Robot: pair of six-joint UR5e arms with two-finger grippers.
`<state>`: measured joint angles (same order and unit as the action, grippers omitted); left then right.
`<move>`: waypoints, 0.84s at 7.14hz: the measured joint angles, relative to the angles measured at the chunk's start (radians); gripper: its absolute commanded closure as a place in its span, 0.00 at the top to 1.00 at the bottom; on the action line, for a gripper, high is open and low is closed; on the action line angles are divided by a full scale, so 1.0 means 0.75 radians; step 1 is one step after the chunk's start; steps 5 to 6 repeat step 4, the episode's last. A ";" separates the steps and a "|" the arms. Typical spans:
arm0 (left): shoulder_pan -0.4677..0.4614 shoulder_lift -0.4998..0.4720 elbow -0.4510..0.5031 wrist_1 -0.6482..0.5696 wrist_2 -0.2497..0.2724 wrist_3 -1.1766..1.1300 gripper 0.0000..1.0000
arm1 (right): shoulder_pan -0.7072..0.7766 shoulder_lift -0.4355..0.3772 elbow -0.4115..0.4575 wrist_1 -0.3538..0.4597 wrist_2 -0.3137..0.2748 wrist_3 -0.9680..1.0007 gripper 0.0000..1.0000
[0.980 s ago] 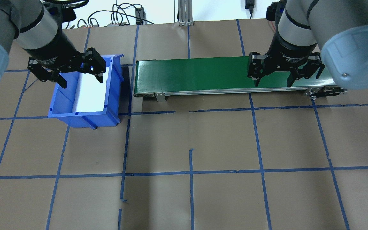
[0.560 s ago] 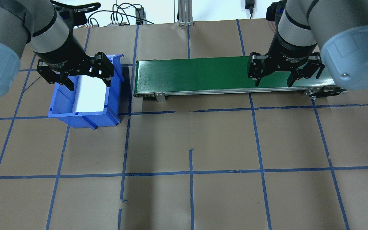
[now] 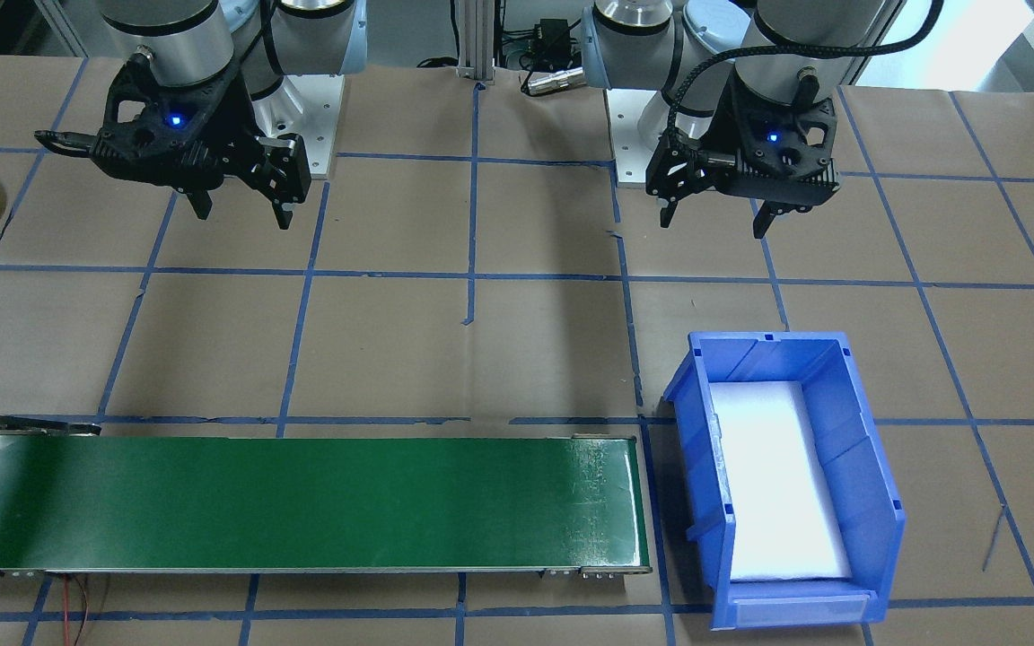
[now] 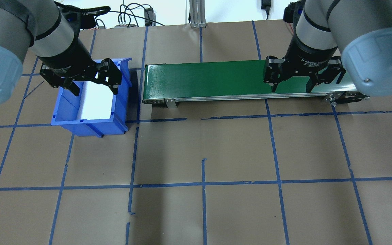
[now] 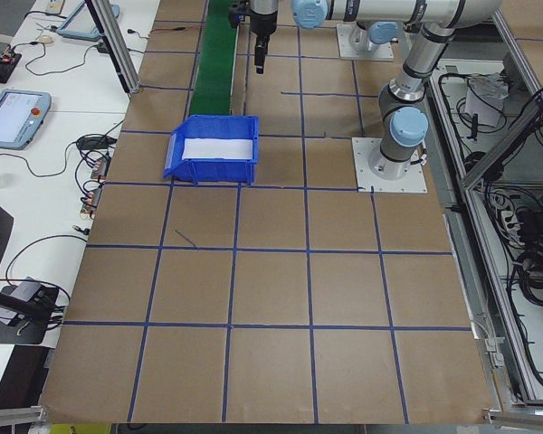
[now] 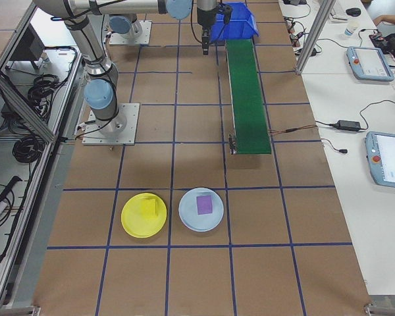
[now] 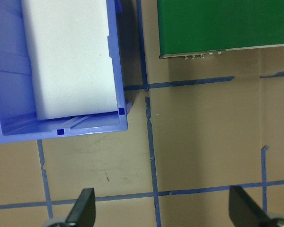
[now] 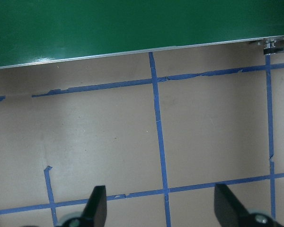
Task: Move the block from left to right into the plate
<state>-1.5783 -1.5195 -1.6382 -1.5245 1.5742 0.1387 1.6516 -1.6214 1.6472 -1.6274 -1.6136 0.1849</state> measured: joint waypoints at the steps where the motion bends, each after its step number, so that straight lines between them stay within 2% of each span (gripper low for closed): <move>1: 0.003 -0.001 0.000 0.001 0.000 0.021 1.00 | 0.000 0.000 0.001 0.000 -0.002 0.001 0.83; 6: 0.009 -0.001 0.000 0.001 -0.002 0.031 1.00 | -0.001 -0.001 0.002 0.000 -0.005 0.003 0.83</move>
